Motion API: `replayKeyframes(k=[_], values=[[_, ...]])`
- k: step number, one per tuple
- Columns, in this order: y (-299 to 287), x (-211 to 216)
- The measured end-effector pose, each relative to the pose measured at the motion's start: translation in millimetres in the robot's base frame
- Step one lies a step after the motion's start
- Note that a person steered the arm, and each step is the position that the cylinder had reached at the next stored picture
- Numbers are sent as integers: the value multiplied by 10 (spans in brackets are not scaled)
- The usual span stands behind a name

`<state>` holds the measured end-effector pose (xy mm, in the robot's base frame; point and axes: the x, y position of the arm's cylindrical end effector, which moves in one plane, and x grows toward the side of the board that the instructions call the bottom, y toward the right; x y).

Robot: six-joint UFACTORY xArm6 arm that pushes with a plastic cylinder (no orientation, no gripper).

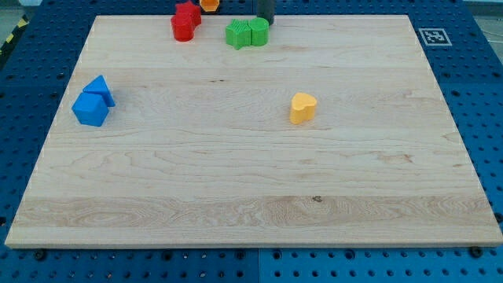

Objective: Place the green circle to the center of the board

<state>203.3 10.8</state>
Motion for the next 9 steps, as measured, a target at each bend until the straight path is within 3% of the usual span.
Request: replayKeyframes(k=[4,9], values=[[-246,142],[126,247]])
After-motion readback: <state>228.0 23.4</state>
